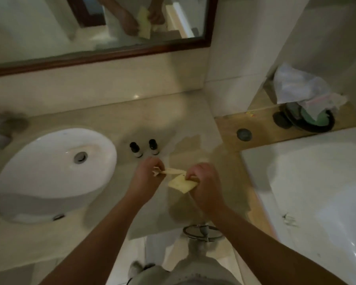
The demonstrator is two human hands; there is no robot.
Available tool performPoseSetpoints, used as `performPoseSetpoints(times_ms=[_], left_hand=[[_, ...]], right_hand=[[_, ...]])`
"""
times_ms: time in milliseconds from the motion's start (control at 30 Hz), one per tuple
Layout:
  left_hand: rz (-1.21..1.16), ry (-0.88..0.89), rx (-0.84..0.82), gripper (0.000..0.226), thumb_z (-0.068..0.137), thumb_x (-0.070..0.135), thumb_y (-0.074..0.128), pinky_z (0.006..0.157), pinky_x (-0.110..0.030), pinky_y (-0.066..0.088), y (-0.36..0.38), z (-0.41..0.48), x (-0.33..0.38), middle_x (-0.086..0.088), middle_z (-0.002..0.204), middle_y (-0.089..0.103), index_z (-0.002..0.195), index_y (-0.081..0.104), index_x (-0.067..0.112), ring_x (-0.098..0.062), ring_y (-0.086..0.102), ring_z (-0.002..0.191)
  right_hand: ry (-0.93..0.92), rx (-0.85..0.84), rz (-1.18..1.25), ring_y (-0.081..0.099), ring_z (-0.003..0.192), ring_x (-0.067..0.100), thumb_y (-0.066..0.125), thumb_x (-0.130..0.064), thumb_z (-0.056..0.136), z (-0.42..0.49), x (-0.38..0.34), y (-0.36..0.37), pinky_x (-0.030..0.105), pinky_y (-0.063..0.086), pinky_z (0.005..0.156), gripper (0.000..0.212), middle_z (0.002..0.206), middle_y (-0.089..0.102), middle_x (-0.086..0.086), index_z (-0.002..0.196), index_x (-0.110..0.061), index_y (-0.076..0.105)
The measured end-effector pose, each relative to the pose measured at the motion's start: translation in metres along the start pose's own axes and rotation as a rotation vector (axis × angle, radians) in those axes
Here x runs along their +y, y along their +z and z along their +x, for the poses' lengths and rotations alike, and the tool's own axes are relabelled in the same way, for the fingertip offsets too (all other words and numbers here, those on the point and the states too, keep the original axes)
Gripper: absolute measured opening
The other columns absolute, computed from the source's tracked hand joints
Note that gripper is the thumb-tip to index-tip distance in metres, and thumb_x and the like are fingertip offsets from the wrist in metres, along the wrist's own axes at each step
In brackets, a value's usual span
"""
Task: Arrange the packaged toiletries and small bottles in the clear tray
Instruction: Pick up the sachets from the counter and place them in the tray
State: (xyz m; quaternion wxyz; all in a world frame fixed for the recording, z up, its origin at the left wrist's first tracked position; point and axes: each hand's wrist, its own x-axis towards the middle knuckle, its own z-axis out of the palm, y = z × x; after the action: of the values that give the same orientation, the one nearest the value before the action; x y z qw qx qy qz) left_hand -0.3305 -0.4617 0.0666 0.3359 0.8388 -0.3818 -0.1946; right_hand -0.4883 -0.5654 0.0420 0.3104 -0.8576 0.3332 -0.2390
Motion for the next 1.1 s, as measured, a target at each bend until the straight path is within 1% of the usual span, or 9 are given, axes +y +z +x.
performPoseSetpoints(times_ms=[167, 233, 367, 500, 567, 667, 767, 867, 1100], left_hand=[[-0.048, 0.092, 0.359, 0.030, 0.070, 0.000, 0.076, 0.079, -0.025, 0.047, -0.094, -0.061, -0.060, -0.002, 0.114, 0.057, 0.075, 0.057, 0.023, -0.020, 0.054, 0.104], [-0.052, -0.003, 0.495, 0.025, 0.069, -0.004, 0.072, 0.084, -0.029, 0.048, -0.132, -0.090, -0.091, -0.001, 0.116, 0.056, 0.072, 0.060, 0.018, -0.021, 0.054, 0.108], [-0.031, -0.102, 0.680, 0.023, 0.068, -0.015, 0.066, 0.082, -0.008, 0.041, -0.209, -0.154, -0.157, -0.009, 0.113, 0.060, 0.070, 0.063, 0.009, -0.023, 0.057, 0.105], [-0.038, -0.139, 0.818, 0.029, 0.066, -0.013, 0.073, 0.081, -0.013, 0.042, -0.286, -0.209, -0.228, -0.007, 0.109, 0.059, 0.072, 0.065, 0.015, -0.019, 0.058, 0.100], [-0.062, -0.170, 0.821, 0.029, 0.067, -0.015, 0.070, 0.082, -0.013, 0.041, -0.319, -0.232, -0.259, -0.004, 0.111, 0.056, 0.073, 0.066, 0.013, -0.014, 0.055, 0.100], [-0.050, -0.188, 0.843, 0.030, 0.067, -0.014, 0.068, 0.079, -0.025, 0.048, -0.358, -0.258, -0.305, -0.002, 0.110, 0.057, 0.076, 0.068, 0.014, -0.018, 0.056, 0.103], [-0.064, -0.189, 0.889, 0.044, 0.065, -0.014, 0.071, 0.078, -0.035, 0.055, -0.387, -0.271, -0.342, 0.004, 0.106, 0.058, 0.077, 0.064, 0.027, -0.020, 0.057, 0.104], [-0.065, -0.227, 0.882, 0.044, 0.065, -0.014, 0.072, 0.079, -0.042, 0.055, -0.414, -0.270, -0.371, 0.016, 0.106, 0.056, 0.078, 0.064, 0.027, -0.020, 0.057, 0.104], [-0.009, -0.394, 0.851, 0.042, 0.064, -0.013, 0.071, 0.085, -0.035, 0.052, -0.460, -0.260, -0.427, 0.024, 0.103, 0.053, 0.076, 0.069, 0.027, -0.012, 0.052, 0.103]], right_hand=[[-0.355, -0.026, 0.046, 0.050, 0.096, 0.020, 0.084, -0.006, 0.050, 0.014, -0.085, 0.048, 0.029, 0.036, 0.079, 0.031, 0.097, 0.067, 0.004, 0.072, -0.019, 0.066], [-0.452, -0.043, 0.085, 0.051, 0.095, 0.022, 0.087, -0.011, 0.051, 0.010, -0.125, 0.082, 0.028, 0.036, 0.080, 0.029, 0.097, 0.066, 0.006, 0.069, -0.017, 0.065], [-0.553, -0.091, 0.224, 0.052, 0.090, 0.026, 0.085, -0.015, 0.062, -0.012, -0.224, 0.161, 0.031, 0.040, 0.077, 0.019, 0.094, 0.065, 0.006, 0.065, -0.016, 0.066], [-0.623, -0.132, 0.279, 0.052, 0.091, 0.027, 0.082, -0.012, 0.065, -0.041, -0.316, 0.240, 0.032, 0.038, 0.081, 0.014, 0.096, 0.065, 0.006, 0.065, -0.016, 0.068], [-0.645, -0.149, 0.274, 0.052, 0.090, 0.026, 0.089, -0.002, 0.058, -0.050, -0.352, 0.275, 0.031, 0.038, 0.081, 0.026, 0.096, 0.064, 0.006, 0.066, -0.015, 0.068], [-0.657, -0.171, 0.289, 0.053, 0.087, 0.027, 0.088, -0.005, 0.059, -0.062, -0.401, 0.316, 0.034, 0.039, 0.079, 0.023, 0.092, 0.064, 0.006, 0.065, -0.014, 0.068], [-0.694, -0.161, 0.315, 0.053, 0.083, 0.027, 0.076, -0.019, 0.068, -0.066, -0.439, 0.345, 0.031, 0.036, 0.077, 0.012, 0.088, 0.065, 0.006, 0.064, -0.013, 0.067], [-0.662, -0.197, 0.317, 0.054, 0.080, 0.027, 0.066, -0.032, 0.067, -0.060, -0.466, 0.372, 0.021, 0.032, 0.081, 0.019, 0.086, 0.065, 0.006, 0.064, -0.013, 0.067], [-0.647, -0.298, 0.315, 0.050, 0.090, 0.024, 0.069, -0.034, 0.064, -0.032, -0.507, 0.447, 0.024, 0.034, 0.078, 0.015, 0.091, 0.064, 0.000, 0.070, -0.020, 0.065]])
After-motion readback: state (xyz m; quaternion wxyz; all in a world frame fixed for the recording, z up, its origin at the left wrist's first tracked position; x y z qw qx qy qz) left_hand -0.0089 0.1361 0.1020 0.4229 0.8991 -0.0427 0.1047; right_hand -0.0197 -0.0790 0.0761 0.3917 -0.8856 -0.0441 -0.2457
